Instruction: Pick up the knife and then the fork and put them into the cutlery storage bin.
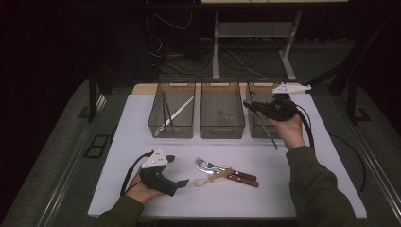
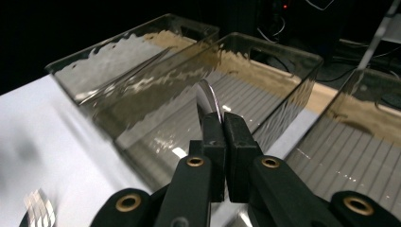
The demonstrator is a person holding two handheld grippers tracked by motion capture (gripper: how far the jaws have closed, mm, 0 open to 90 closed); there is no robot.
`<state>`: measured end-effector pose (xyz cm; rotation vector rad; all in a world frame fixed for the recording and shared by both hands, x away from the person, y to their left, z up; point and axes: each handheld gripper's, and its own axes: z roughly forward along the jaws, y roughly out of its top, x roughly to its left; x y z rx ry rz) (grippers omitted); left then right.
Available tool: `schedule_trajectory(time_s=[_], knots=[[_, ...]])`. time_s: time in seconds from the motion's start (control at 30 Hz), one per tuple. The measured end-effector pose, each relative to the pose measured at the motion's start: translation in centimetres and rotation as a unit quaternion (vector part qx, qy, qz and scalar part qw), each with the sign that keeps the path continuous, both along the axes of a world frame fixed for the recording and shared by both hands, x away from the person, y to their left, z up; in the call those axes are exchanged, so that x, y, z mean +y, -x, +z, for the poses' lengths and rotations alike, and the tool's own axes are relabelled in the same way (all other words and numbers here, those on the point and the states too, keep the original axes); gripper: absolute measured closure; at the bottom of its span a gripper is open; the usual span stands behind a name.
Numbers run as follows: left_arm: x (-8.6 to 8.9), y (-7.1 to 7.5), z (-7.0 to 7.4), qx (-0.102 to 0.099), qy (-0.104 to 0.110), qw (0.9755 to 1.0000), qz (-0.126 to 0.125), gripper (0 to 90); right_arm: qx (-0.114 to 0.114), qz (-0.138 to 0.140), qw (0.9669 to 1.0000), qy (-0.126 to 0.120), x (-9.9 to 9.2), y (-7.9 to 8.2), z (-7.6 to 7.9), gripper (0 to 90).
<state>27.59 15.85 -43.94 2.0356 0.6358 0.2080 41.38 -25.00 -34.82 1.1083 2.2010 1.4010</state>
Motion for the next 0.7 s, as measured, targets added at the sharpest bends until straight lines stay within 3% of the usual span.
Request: schedule_trajectory(time_s=[0.43,0.7], knots=[[0.0,0.0,0.1,-0.002,0.0,1.0,-0.003,0.0,-0.011,-0.033,0.9993,0.012,4.7,-5.6,1.9,88.6],[0.0,-0.2,0.1,-0.006,-0.005,0.9999,-0.008,0.0,-0.004,-0.043,0.9986,0.032,7.7,-8.4,1.4,88.5]])
